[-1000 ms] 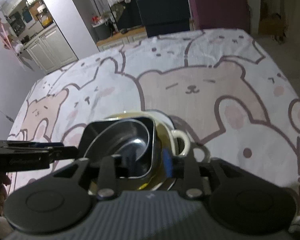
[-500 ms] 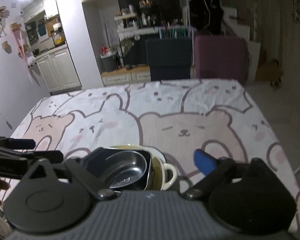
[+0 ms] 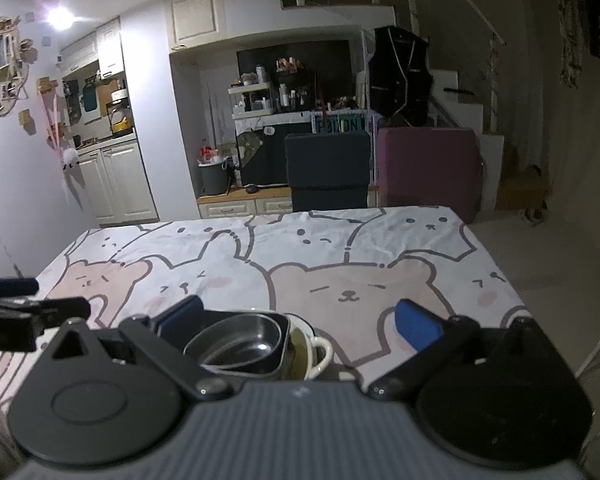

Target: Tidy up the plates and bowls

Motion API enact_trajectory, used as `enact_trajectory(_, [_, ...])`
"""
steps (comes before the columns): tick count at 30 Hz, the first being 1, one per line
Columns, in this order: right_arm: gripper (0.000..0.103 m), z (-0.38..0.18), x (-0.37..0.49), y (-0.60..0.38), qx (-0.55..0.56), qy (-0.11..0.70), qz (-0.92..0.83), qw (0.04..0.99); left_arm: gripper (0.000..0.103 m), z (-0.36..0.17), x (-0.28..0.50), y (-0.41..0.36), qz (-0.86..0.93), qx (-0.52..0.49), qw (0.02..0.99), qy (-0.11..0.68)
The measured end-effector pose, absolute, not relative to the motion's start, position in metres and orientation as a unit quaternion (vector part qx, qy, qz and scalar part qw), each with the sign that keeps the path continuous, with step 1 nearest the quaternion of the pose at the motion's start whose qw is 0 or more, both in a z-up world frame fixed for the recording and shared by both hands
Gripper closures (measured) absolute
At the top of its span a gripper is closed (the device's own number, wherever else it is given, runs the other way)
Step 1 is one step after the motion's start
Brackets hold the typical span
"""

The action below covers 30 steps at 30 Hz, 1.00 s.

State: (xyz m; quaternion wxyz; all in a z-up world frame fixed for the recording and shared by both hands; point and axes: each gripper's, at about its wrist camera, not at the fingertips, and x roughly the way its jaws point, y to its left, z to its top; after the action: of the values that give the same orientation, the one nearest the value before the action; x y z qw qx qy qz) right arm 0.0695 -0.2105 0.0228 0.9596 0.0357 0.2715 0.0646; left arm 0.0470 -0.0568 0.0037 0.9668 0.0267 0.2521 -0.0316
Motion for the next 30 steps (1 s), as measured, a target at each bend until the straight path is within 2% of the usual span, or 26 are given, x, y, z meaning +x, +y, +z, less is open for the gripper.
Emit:
enact_trajectory(13, [0.0,-0.001,0.021,-0.196,-0.003,0.262,0.081,0.962,0.0,-0.024,0.0,-0.054,-0.046,0.025,0.964,0.261])
enact_trajectory(30, [0.0,-0.017,0.005,-0.201,0.0,0.276,0.071,0.959,0.0,-0.042,-0.019,-0.052,-0.029,0.027,0.958,0.282])
